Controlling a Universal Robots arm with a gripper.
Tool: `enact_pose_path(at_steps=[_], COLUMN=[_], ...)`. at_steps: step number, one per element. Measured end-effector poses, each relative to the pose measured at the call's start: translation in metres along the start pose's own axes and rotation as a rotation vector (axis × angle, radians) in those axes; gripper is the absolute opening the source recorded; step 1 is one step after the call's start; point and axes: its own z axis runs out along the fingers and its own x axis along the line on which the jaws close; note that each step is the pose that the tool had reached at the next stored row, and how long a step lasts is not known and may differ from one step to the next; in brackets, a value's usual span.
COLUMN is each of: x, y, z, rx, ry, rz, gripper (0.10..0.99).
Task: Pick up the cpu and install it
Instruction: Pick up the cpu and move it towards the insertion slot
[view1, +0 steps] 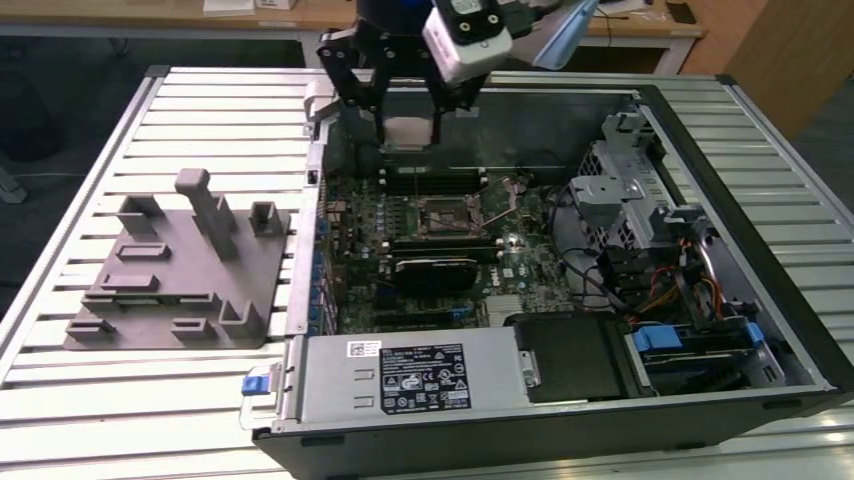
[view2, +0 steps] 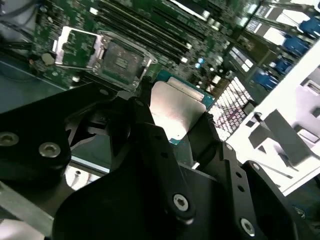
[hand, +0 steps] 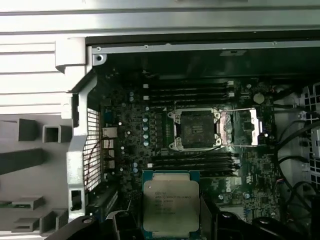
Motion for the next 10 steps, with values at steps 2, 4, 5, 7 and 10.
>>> enact_pose_path(at_steps=[2, 4, 5, 7, 10], x=[-0.0093, -0.0181, -0.0221, -0.0253, -0.0253], y=[0.0007, 0.0012, 0.0015, 0.0017, 0.0017], z=[0.0002, 0.0004, 0.0004, 0.0005, 0.0005], rx=[0.000, 0.000, 0.000, 0.000, 0.000], ry=[0.0000, 0.0000, 0.0001, 0.0001, 0.0000], rz=[0.000, 0.000, 0.000, 0.000, 0.000], gripper=[0.541, 0.541, 0.541, 0.541, 0.541])
